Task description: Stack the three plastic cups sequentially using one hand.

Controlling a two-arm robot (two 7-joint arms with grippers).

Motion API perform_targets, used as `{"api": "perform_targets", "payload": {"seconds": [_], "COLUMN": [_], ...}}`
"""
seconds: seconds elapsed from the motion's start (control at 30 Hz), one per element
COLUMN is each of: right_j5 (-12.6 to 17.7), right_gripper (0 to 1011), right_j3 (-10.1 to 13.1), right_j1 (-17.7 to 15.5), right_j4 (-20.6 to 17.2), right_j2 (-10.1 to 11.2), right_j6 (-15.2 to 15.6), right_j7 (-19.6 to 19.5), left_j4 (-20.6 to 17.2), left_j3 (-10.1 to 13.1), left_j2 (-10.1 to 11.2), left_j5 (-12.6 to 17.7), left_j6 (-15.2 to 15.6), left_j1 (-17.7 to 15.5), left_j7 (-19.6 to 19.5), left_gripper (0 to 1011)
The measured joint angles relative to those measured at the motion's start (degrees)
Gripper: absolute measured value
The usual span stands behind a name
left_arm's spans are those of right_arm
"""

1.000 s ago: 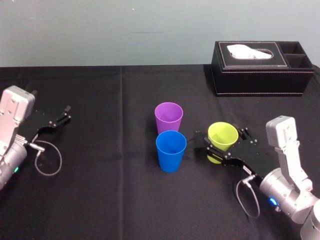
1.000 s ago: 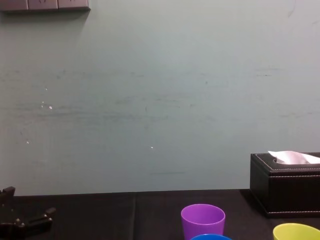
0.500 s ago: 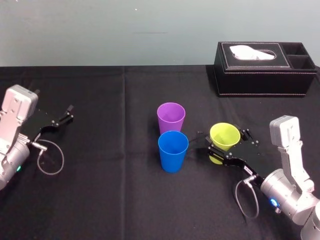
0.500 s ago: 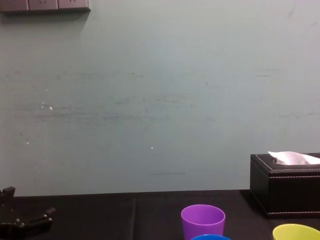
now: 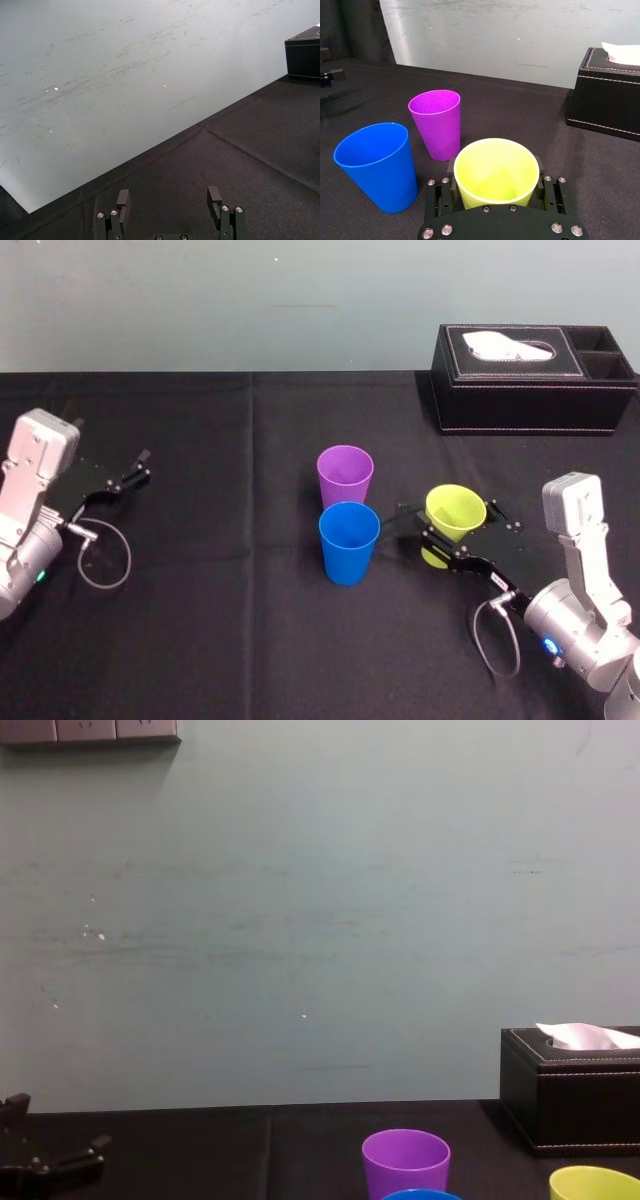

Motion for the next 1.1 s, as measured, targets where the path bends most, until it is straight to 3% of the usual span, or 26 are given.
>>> {"api": "perform_targets", "payload": {"seconds": [0.1,0.4,0.6,0.9,1.1], "right_j5": [-0.01,-0.04,-0.37,0.14,1.03], "right_gripper": [794,755,742,741,742], "right_j3": [-0.02,-0.01,0.77,1.38,-0.27], "right_j1": [0.00,0.00,1.14,6.57,12.08], "right_j4": [0.00,-0.02,-0.89,-1.08,-0.80], "right_j2": [0.02,0.03,-0.55,-1.06,-1.02], "right_j6": [-0.02,-0.07,1.63,6.31,9.47], "right_j7": [-0.02,-0.02,0.35,2.65,4.94], "left_j4": [0.00,0.00,0.00,0.00,0.00], "left_j3": [0.00,0.00,0.00,0.00,0.00], "left_j2": [0.00,0.00,0.00,0.00,0.00], "left_j5": [0.00,0.00,0.00,0.00,0.00], "left_j6": [0.00,0.00,0.00,0.00,0.00], "left_j1": [0.00,0.00,0.00,0.00,0.00], "left_j7": [0.00,0.00,0.00,0.00,0.00], "left_gripper": [1011,1011,1011,1012,1011]}}
